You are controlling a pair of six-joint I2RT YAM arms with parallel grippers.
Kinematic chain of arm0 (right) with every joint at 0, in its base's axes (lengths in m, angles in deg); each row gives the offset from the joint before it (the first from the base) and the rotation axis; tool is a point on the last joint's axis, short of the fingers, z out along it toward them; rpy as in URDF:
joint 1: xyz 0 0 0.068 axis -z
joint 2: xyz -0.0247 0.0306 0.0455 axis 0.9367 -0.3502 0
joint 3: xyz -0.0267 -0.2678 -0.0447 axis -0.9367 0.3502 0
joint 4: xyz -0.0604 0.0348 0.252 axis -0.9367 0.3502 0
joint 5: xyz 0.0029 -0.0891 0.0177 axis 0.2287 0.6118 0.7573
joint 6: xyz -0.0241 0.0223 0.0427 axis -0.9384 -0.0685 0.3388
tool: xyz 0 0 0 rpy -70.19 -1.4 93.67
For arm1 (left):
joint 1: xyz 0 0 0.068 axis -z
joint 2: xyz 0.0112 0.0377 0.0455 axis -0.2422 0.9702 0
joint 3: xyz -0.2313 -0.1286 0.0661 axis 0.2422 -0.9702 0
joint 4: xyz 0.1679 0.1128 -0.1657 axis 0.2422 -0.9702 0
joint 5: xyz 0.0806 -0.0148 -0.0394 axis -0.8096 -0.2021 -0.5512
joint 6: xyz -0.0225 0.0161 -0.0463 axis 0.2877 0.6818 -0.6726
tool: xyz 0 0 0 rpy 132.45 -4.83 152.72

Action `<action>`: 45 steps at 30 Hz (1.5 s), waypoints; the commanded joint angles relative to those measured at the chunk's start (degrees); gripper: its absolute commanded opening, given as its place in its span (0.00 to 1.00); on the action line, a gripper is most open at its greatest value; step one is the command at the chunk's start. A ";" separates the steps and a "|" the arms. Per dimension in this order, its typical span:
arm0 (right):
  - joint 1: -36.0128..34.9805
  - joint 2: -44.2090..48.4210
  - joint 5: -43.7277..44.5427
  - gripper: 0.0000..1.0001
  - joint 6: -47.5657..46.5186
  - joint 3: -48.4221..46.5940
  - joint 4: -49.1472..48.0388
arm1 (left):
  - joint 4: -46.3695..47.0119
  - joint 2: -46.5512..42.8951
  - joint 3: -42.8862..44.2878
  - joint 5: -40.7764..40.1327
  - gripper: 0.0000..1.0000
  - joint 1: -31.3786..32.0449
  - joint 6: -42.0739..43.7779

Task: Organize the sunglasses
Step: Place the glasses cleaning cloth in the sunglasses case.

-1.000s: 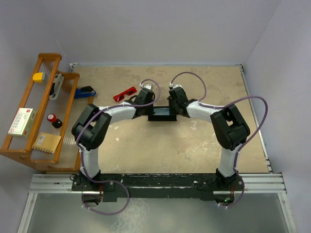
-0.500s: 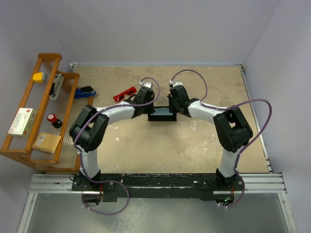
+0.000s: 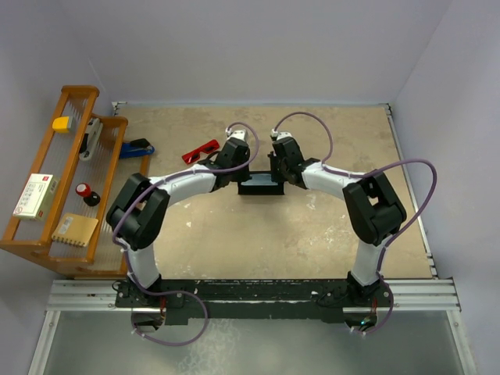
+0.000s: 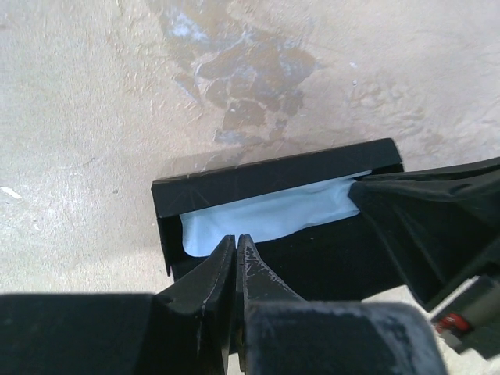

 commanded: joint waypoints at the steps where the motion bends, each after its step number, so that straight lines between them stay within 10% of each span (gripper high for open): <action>1: -0.80 3.47 -0.28 0.09 -0.66 0.14 -1.68 | 0.01 -4.25 0.82 -1.83 0.00 0.91 0.16; 45: -2.44 -2.26 0.33 0.00 0.99 2.45 -8.38 | 13.11 -1.92 -6.40 -6.76 0.00 4.35 -2.82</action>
